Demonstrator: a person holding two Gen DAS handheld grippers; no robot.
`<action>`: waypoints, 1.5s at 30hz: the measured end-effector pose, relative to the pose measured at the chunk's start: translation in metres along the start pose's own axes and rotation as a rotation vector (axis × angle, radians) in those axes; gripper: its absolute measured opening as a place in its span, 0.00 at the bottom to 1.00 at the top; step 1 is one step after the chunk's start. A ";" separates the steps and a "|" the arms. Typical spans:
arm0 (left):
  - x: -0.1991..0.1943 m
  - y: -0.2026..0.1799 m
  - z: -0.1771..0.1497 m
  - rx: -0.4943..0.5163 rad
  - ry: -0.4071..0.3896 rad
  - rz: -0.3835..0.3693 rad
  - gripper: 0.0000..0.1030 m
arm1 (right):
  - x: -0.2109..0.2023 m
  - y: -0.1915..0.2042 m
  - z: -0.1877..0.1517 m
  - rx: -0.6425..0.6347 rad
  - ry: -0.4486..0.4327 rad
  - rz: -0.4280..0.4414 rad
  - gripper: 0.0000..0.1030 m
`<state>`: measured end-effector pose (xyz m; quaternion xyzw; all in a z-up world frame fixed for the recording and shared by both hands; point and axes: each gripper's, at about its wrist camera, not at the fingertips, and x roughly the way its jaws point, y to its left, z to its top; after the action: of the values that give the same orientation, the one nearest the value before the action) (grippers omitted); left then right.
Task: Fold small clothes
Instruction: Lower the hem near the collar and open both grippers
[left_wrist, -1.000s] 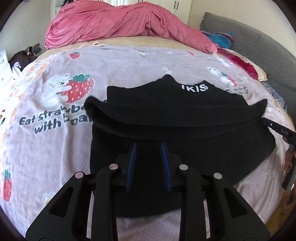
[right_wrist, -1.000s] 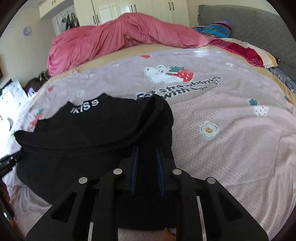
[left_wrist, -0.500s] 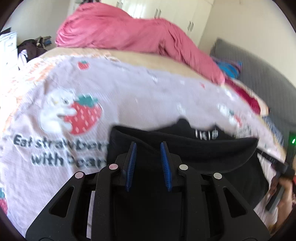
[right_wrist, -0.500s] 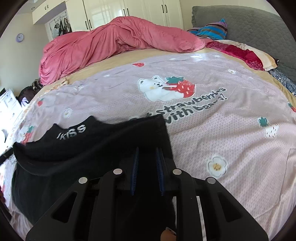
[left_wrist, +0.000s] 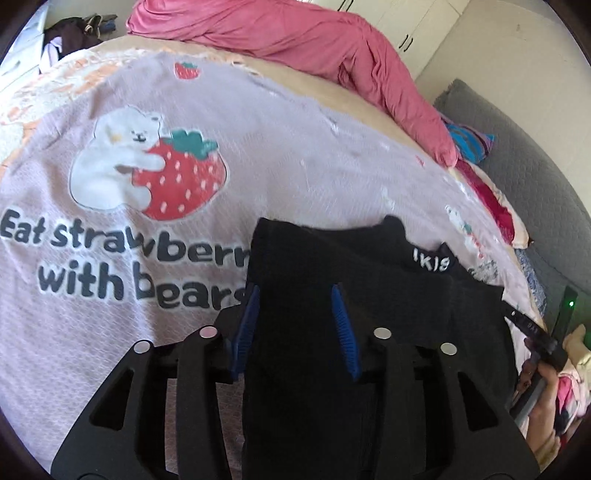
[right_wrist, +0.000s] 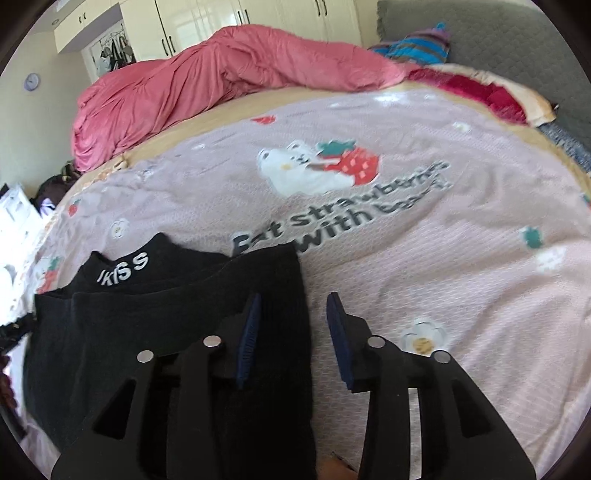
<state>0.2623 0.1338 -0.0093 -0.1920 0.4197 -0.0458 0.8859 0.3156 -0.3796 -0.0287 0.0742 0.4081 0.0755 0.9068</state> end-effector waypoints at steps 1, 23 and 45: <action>0.002 0.000 -0.001 0.002 0.002 0.001 0.31 | 0.001 0.000 0.000 -0.002 0.005 0.006 0.35; -0.005 -0.003 0.019 0.057 -0.112 0.069 0.01 | -0.003 -0.001 0.018 0.046 -0.112 -0.002 0.06; -0.029 -0.032 -0.010 0.130 -0.077 0.111 0.45 | -0.042 0.017 -0.011 -0.002 -0.125 -0.050 0.55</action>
<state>0.2384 0.1082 0.0186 -0.1121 0.3912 -0.0165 0.9133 0.2783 -0.3710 -0.0022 0.0674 0.3524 0.0484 0.9322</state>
